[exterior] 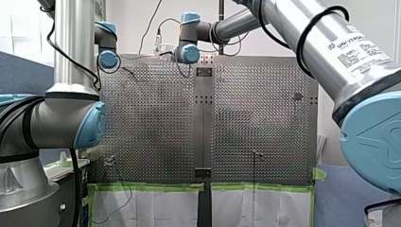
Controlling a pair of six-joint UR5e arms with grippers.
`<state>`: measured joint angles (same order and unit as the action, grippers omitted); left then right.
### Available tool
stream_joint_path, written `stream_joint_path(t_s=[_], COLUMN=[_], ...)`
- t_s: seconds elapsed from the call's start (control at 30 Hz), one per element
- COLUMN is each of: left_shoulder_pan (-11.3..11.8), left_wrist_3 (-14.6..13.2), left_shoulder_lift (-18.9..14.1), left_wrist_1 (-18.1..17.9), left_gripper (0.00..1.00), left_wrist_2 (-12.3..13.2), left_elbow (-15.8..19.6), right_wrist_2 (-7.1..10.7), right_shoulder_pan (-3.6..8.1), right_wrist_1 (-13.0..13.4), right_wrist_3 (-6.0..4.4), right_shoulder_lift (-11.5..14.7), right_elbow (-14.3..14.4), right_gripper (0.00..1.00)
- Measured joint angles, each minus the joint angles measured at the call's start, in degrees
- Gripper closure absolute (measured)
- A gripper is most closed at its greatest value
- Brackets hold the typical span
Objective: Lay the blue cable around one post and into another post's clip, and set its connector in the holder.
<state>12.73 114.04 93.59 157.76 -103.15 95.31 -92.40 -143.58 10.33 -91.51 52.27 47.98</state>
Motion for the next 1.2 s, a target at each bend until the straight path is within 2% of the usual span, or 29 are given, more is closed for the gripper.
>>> stream_joint_path(t_s=[0.23,0.57,0.97,1.2], left_shoulder_pan=[-0.7,-0.89,-1.65,-2.43], left_wrist_3=[-0.97,-1.02,0.64,1.92], left_shoulder_lift=[2.62,3.2,3.2,3.2], left_wrist_1=[0.32,-0.8,-1.42,-2.37], left_gripper=[1.0,1.0,1.0,1.0], left_wrist_2=[1.62,0.78,0.33,-0.04], left_elbow=[0.02,1.56,4.01,6.04], right_wrist_2=[-0.39,-1.85,-2.6,-2.63], right_shoulder_pan=[-0.04,0.21,0.52,0.97], right_wrist_1=[0.98,0.98,-1.44,-4.17], right_wrist_3=[-0.05,-0.09,0.15,0.23], right_shoulder_lift=[-1.52,-3.0,-3.52,-3.82], right_elbow=[-0.61,-0.78,-0.76,-0.73], right_gripper=[1.0,1.0,1.0,1.0])
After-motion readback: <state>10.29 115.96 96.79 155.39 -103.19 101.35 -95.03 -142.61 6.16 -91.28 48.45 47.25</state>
